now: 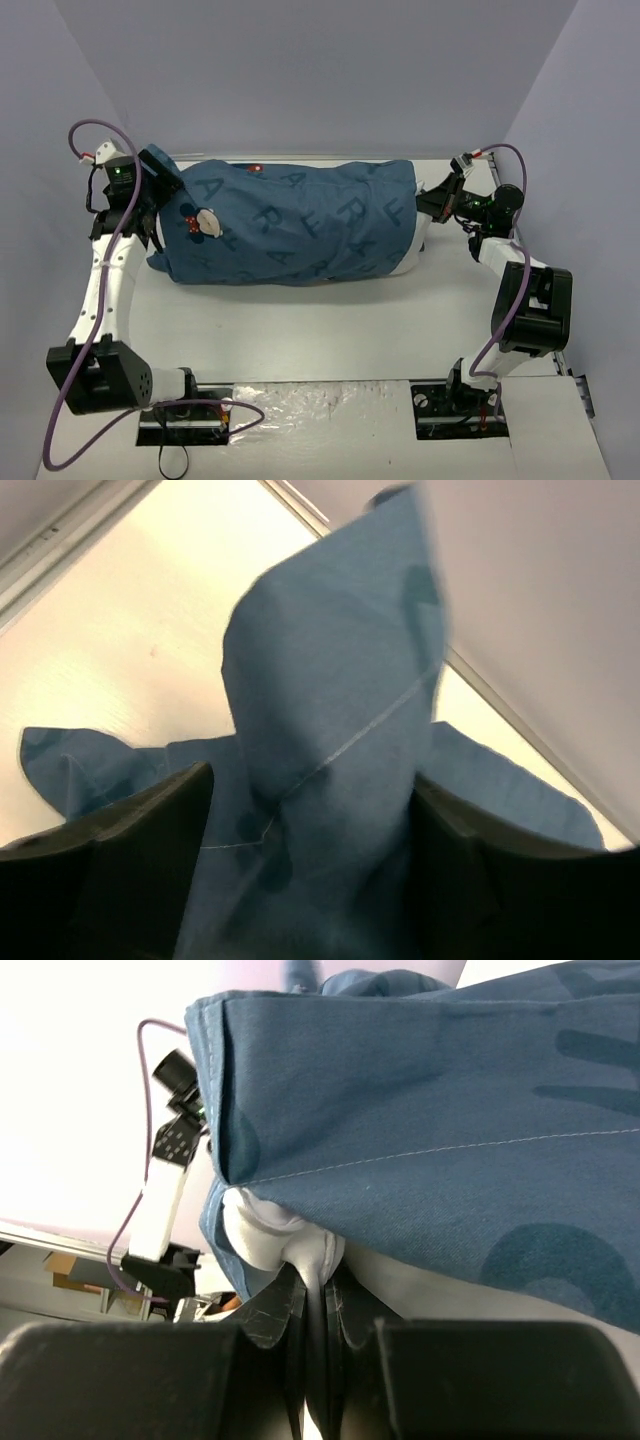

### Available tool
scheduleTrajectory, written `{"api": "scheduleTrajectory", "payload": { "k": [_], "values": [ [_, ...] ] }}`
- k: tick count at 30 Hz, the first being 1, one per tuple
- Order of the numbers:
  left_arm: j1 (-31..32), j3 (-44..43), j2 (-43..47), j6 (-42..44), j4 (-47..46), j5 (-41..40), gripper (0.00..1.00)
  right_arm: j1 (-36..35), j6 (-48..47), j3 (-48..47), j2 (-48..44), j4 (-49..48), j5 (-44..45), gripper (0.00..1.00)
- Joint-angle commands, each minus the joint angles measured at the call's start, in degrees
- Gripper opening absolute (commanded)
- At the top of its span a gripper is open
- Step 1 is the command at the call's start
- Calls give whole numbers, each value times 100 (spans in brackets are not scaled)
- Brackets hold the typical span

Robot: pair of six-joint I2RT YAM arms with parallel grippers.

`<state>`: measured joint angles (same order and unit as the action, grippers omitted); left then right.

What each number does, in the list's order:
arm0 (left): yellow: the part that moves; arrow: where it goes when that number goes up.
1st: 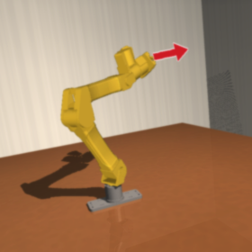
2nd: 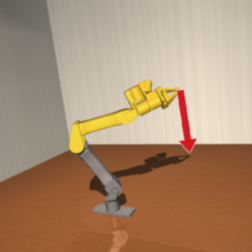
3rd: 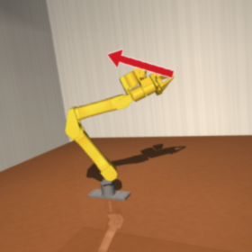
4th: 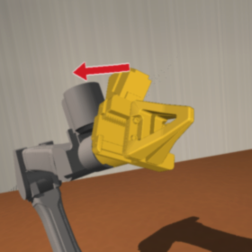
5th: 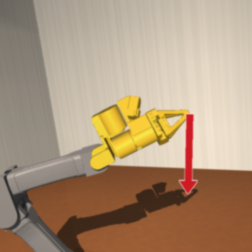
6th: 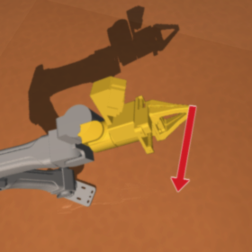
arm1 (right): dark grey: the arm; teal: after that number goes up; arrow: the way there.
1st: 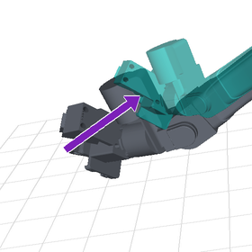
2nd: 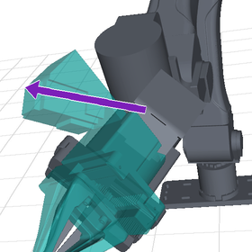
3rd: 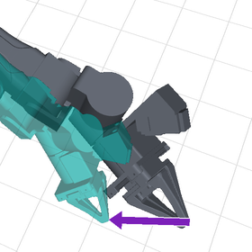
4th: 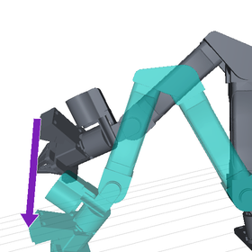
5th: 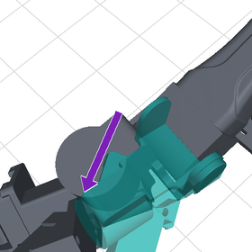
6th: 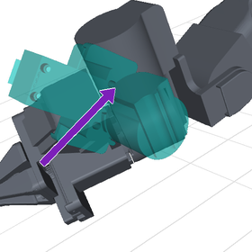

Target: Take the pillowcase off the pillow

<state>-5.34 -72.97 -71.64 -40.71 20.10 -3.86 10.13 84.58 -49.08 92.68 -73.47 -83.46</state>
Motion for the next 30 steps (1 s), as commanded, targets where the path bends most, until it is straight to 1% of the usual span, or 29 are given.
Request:
{"api": "scheduleTrajectory", "payload": {
  "k": [1, 2, 4, 5, 8, 9, 10, 12, 13, 14, 16, 17, 18, 19, 20, 21, 22, 23, 24, 25, 27, 28, 29, 30],
  "values": [
    [-256, -497, -270, -253, -672, 481, 67, -38, -38, -172, -5, -4175, -460, 0],
    [-274, -586, -342, -271, -656, 674, 41, -3, -29, -181, 4, -4175, -461, 0],
    [-370, -727, -351, -245, -543, 659, 18, 190, 41, -277, 74, -4184, -443, 0],
    [-432, -710, -290, -253, -507, 476, 3, 295, 120, -330, 118, -4175, -417, 0],
    [-791, -526, -35, -446, -620, 325, 2, 674, 261, -725, 372, -4184, -347, 0],
    [-1062, -317, 18, -690, -699, 481, 2, 727, 357, -856, 504, -4175, -303, 0],
    [-1170, -219, 44, -789, -900, 648, 2, 753, 427, -1110, 575, -4175, -233, 0],
    [-1215, 44, -8, -964, -1025, 929, 2, 605, 847, -1427, 863, -4175, 74, 0],
    [-1206, 133, -34, -1017, -1156, 1035, 2, 465, 928, -1820, 918, -4167, 145, 0],
    [-1188, 212, -61, -1079, -1175, 1106, 2, 150, 981, -2016, 944, -4166, 215, 0],
    [-1162, 414, -35, -1071, -1219, 1159, 2, -133, 1070, -2507, 962, -4088, 540, 0],
    [-1162, 450, -9, -1001, -1210, 1151, 2, -308, 957, -2606, 953, -3652, 620, 0],
    [-1197, 415, 27, -940, -1140, 1098, 2, -345, 303, -2650, 840, -3222, 812, 0],
    [-1206, 345, 18, -852, -1061, 1072, 2, -362, -347, -2677, 752, -2521, 936, 0],
    [-1223, 275, -8, -694, -965, 1063, 2, -380, -1259, -2825, 638, -261, 1050, 0],
    [-1250, 205, -69, -649, -868, 1054, 2, -389, -2382, -3053, 419, 1224, 1225, 0],
    [-1276, 126, -105, -640, -850, 1089, 2, -441, -5151, -3429, 348, 2961, 1819, 0],
    [-1285, 90, -122, -623, -841, 1080, 2, -546, -6441, -4407, 329, 5920, 2277, 0],
    [-1294, 73, -140, -631, -815, 1071, 2, -730, -7080, -4617, 303, 6437, 2682, 0],
    [-1302, 29, -140, -631, -814, 1063, 2, -741, -7182, -4611, 259, 6459, 2799, 0],
    [-1329, -15, -105, -561, -736, 1001, 2, -732, -7384, -4287, 14, 6582, 2940, 0],
    [-1364, -33, -96, -526, -727, 966, 2, -697, -7577, -4103, -109, 6687, 3237, 0],
    [-1451, -33, -70, -474, -700, 914, 2, -644, -7822, -3666, -336, 6792, 3335, 0],
    [-1504, -24, -61, -473, -691, 904, 2, -444, -7920, -3444, -443, 6820, 3406, 0]
  ]
}}
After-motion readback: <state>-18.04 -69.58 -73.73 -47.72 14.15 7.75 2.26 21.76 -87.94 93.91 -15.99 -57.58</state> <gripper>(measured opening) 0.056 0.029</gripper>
